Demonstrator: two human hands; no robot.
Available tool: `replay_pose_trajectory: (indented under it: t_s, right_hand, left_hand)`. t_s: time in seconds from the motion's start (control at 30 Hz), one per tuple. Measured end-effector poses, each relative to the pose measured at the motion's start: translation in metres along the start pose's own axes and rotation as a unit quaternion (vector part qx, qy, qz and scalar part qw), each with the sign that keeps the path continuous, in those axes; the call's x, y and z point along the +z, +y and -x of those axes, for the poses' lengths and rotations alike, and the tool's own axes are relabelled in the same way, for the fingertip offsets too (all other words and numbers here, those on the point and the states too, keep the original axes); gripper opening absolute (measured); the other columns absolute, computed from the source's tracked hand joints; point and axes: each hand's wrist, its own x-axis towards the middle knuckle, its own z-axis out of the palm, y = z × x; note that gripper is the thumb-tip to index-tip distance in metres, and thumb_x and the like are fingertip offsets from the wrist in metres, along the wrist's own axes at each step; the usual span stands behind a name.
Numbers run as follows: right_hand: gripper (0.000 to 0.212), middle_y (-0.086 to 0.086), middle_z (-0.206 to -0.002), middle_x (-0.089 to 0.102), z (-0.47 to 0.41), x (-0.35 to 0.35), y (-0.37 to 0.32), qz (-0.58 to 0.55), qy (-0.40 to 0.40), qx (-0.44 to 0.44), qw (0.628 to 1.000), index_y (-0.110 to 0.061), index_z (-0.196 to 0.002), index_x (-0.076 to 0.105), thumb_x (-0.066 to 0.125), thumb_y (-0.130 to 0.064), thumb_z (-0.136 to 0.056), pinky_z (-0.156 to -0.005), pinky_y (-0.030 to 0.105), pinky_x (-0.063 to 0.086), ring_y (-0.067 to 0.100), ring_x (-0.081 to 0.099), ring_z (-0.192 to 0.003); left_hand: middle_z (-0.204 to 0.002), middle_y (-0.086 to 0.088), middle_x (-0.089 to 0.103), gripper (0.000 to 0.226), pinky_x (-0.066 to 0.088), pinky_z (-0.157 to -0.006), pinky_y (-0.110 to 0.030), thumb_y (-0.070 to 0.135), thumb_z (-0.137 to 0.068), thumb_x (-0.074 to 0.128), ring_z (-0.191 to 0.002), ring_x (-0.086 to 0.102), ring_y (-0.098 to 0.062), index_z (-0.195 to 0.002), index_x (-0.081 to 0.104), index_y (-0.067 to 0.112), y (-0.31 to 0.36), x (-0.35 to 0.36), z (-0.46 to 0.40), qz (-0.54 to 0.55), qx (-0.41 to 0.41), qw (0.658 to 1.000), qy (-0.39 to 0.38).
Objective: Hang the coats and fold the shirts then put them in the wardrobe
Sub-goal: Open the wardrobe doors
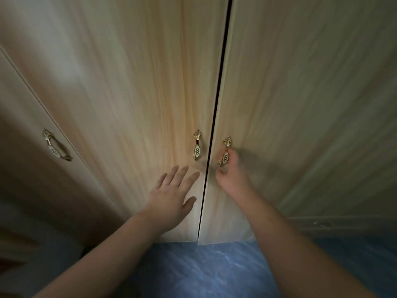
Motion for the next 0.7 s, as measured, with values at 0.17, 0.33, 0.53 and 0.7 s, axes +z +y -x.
replay_pose_trajectory:
  t_s: [0.17,0.33,0.53,0.7]
  right_hand:
    - [0.057,-0.009,-0.099,0.060,0.093,-0.030,0.033,0.019,-0.002,-0.026,0.999,-0.027,-0.141,0.034,0.057,-0.012,-0.091,-0.075,0.027,0.046,0.011,0.061,-0.078]
    - [0.071,-0.010,-0.127,0.056,0.204,-0.096,0.092,0.016,0.023,0.022,0.999,-0.035,-0.145,0.027,0.061,-0.013,-0.088,-0.093,0.039,0.053,0.014,0.065,-0.096]
    - [0.068,-0.021,-0.121,0.057,0.271,-0.203,0.144,-0.068,0.110,0.055,0.990,-0.032,-0.136,0.039,0.069,-0.021,-0.076,-0.099,0.036,0.051,-0.002,0.057,-0.113]
    - [0.067,-0.011,-0.126,0.062,0.279,-0.272,0.164,-0.201,0.102,0.134,0.965,-0.026,-0.141,0.043,0.062,0.003,-0.085,-0.104,0.033,0.046,0.006,0.057,-0.119]
  left_hand:
    - [-0.166,0.002,0.003,0.063,0.005,-0.122,-0.043,0.055,-0.100,0.026,-0.152,-0.002,-0.023,-0.154,-0.002,0.040,0.043,0.010,0.053,0.000,0.007,0.999,-0.033]
    - [-0.166,0.001,0.005,0.063,0.005,-0.120,-0.041,0.057,-0.097,0.020,-0.152,0.001,-0.024,-0.154,0.002,0.040,0.123,0.019,0.087,-0.011,0.054,0.997,-0.051]
    - [-0.163,0.002,0.018,0.064,0.020,-0.120,-0.044,0.054,-0.093,0.029,-0.151,0.012,-0.024,-0.153,0.011,0.041,0.231,0.024,0.090,0.004,0.138,0.990,-0.033]
    - [-0.165,0.006,0.005,0.070,0.007,-0.120,-0.037,0.060,-0.086,0.005,-0.152,0.000,-0.019,-0.153,0.004,0.043,0.287,0.015,0.092,0.027,0.201,0.979,-0.017]
